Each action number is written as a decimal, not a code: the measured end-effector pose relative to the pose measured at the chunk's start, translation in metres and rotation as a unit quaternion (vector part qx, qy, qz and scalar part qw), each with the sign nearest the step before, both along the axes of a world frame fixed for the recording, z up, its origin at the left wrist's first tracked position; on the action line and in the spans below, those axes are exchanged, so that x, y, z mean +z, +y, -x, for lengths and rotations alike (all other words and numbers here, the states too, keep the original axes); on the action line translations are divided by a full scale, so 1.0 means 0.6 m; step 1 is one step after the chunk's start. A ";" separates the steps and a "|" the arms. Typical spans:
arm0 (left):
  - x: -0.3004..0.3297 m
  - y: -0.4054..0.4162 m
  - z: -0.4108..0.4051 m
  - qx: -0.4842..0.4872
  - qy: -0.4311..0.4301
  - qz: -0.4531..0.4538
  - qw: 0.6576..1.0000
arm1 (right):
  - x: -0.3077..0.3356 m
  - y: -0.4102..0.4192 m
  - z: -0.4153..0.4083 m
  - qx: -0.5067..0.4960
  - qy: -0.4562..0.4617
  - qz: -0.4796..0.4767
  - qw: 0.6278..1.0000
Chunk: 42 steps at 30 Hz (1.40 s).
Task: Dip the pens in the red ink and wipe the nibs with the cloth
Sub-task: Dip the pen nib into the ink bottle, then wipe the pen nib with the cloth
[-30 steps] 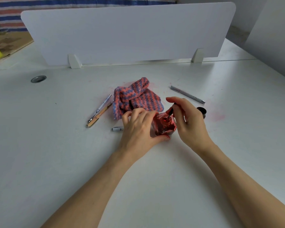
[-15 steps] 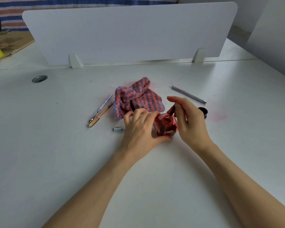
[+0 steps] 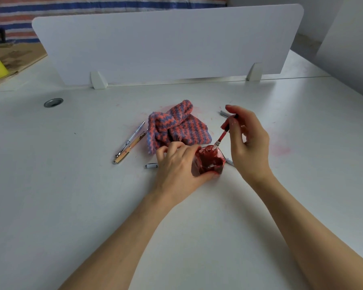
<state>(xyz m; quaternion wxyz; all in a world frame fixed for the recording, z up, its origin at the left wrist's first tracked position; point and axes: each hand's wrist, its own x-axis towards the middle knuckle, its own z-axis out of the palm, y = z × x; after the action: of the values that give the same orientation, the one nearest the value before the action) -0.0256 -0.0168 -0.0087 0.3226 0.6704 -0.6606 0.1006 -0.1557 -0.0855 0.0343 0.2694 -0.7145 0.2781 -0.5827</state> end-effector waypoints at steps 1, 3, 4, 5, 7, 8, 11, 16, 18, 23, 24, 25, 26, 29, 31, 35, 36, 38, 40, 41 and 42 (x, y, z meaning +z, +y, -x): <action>0.000 0.002 -0.002 0.001 -0.007 -0.003 1.000 | 0.003 -0.003 -0.003 -0.003 -0.010 -0.004 1.000; 0.003 0.006 -0.006 0.004 -0.015 -0.010 1.000 | 0.011 -0.010 -0.009 -0.007 -0.041 -0.020 0.999; 0.005 0.008 -0.007 0.007 -0.009 -0.008 1.000 | 0.016 -0.014 -0.011 -0.008 -0.059 -0.036 0.998; 0.010 0.009 -0.011 0.013 0.002 0.002 1.000 | 0.019 -0.019 -0.013 -0.007 -0.079 -0.059 0.995; 0.019 0.007 -0.025 0.038 0.030 0.043 0.998 | 0.023 -0.030 -0.015 -0.005 -0.117 -0.114 0.987; 0.023 0.004 -0.034 0.057 0.042 0.070 0.995 | 0.024 -0.034 -0.016 -0.004 -0.135 -0.140 0.981; 0.038 -0.015 -0.071 0.130 0.083 0.099 0.983 | 0.026 -0.047 -0.020 -0.012 -0.173 -0.203 0.964; 0.067 -0.065 -0.123 0.241 0.137 -0.031 0.960 | 0.025 -0.066 -0.025 -0.011 -0.158 -0.264 0.952; 0.083 -0.088 -0.139 0.238 0.139 -0.128 0.953 | 0.022 -0.074 -0.028 -0.010 -0.141 -0.274 0.951; 0.093 -0.126 -0.150 0.173 0.191 -0.180 0.949 | 0.017 -0.091 -0.033 -0.017 -0.135 -0.283 0.949; 0.095 -0.130 -0.147 0.158 0.196 -0.147 0.957 | 0.015 -0.094 -0.033 -0.021 -0.136 -0.284 0.949; 0.098 -0.133 -0.142 0.137 0.204 -0.107 0.963 | 0.014 -0.097 -0.032 -0.026 -0.136 -0.284 0.949; 0.102 -0.133 -0.136 0.106 0.209 -0.068 0.970 | 0.013 -0.099 -0.032 -0.031 -0.134 -0.284 0.949; 0.105 -0.126 -0.113 -0.008 0.186 -0.018 0.982 | 0.008 -0.103 -0.028 -0.051 -0.105 -0.280 0.953; 0.096 -0.114 -0.098 -0.058 0.191 -0.046 0.979 | 0.001 -0.102 -0.027 -0.065 -0.059 -0.273 0.958; 0.078 -0.098 -0.077 -0.096 0.273 -0.124 0.949 | -0.005 -0.096 -0.031 -0.059 -0.044 -0.272 0.959; 0.075 -0.099 -0.075 -0.093 0.284 -0.126 0.946 | -0.004 -0.096 -0.031 -0.052 -0.057 -0.277 0.958; 0.075 -0.103 -0.073 -0.073 0.282 -0.109 0.951 | 0.001 -0.095 -0.031 -0.036 -0.081 -0.289 0.953; 0.075 -0.111 -0.073 -0.056 0.270 -0.085 0.958 | 0.004 -0.095 -0.032 -0.018 -0.095 -0.298 0.950; 0.075 -0.114 -0.072 -0.049 0.256 -0.082 0.962 | 0.006 -0.095 -0.032 -0.008 -0.100 -0.301 0.948; 0.073 -0.118 -0.071 -0.037 0.229 -0.087 0.969 | 0.008 -0.094 -0.033 0.004 -0.107 -0.305 0.946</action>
<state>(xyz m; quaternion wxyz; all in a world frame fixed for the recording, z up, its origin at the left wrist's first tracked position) 0.0172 -0.0876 0.0350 0.4097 0.6760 -0.5996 -0.1254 -0.1358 -0.1420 0.0390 0.5048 -0.5328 0.4094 -0.5420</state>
